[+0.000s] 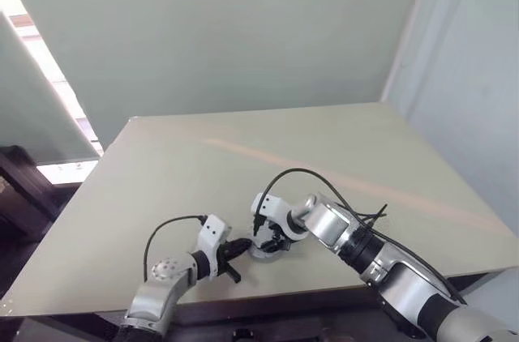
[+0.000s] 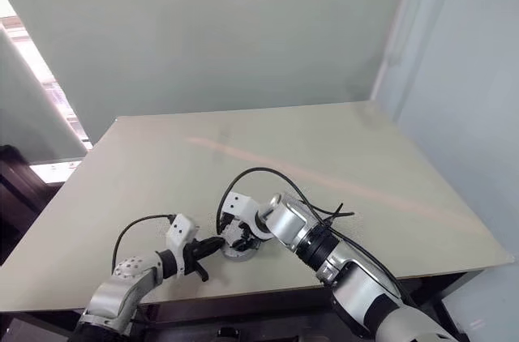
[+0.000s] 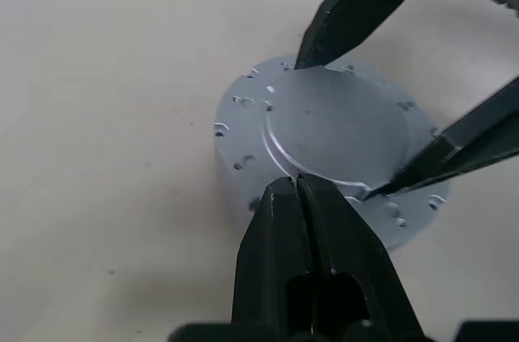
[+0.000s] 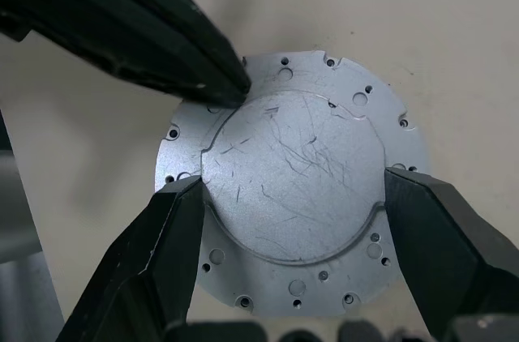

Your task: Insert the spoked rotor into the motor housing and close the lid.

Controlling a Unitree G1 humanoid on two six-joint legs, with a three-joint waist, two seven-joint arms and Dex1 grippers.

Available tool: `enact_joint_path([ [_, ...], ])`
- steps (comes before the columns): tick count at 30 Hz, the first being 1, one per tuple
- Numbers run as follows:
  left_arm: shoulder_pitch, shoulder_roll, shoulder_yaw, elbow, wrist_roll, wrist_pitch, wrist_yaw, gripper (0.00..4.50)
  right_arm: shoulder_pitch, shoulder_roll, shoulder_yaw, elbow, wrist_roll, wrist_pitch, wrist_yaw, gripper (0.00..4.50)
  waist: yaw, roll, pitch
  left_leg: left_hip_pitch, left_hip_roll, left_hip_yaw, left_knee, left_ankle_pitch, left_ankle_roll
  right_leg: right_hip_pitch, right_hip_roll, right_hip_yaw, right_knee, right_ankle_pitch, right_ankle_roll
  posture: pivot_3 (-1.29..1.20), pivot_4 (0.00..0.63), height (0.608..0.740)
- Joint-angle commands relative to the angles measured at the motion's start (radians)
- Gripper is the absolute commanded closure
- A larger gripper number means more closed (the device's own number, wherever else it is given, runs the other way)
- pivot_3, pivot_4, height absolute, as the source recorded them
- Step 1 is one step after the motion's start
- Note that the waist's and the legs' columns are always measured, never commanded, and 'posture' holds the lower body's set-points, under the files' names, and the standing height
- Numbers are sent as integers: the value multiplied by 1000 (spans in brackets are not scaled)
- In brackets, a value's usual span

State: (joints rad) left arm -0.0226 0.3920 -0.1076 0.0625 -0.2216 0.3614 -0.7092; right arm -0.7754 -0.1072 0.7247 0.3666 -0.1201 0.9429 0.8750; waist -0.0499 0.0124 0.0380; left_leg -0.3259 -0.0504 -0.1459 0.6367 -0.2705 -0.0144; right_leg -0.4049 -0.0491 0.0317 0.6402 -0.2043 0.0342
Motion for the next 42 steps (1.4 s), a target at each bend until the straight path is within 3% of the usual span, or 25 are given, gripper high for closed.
enact_joint_path([
  [1, -26, -4, -29, 35, 37, 29, 23, 4500, 42, 0, 34, 67, -7, 35, -1, 1307, 0, 0, 0, 0, 0, 0, 0, 0, 0, 0, 0, 0, 0, 0, 0, 0, 0, 740],
  [13, -57, -7, -66, 86, 69, 28, 18, 4500, 47, 20, -113, 16, 66, 87, -10, 1307, 1, 1, -1, 0, -1, -1, 0, 0, 0, 0, -1, 0, 0, -1, 1, 0, 0, 740],
  [17, -57, -11, -70, 89, 71, 25, 16, 4500, 57, 15, -136, -19, 87, 84, -13, 33, 1, 1, -1, -1, -2, -1, -1, 0, 0, 0, -2, 0, 0, -1, 2, 0, 0, 740],
  [26, -47, -10, -80, 79, 74, 23, 4, 4500, 59, 0, -174, -52, 123, 73, -31, 33, 1, 1, -1, -1, -2, -2, -2, 0, 0, -1, -2, 0, 0, -2, 3, 0, 0, 740],
  [33, -40, -9, -88, 71, 75, 21, -10, 4500, 56, 35, -372, -117, 233, 132, -90, 33, 1, 1, 0, -4, -3, -2, -2, 1, 1, -3, -2, 0, -1, -1, 5, 0, 0, 740],
  [42, -37, -9, -99, 63, 81, 23, -17, 4500, 40, 57, -735, -86, 362, 221, -283, 33, 1, 2, 0, -8, -4, -2, -3, 2, 3, -4, -3, 0, -3, 0, 5, 0, 0, 740],
])
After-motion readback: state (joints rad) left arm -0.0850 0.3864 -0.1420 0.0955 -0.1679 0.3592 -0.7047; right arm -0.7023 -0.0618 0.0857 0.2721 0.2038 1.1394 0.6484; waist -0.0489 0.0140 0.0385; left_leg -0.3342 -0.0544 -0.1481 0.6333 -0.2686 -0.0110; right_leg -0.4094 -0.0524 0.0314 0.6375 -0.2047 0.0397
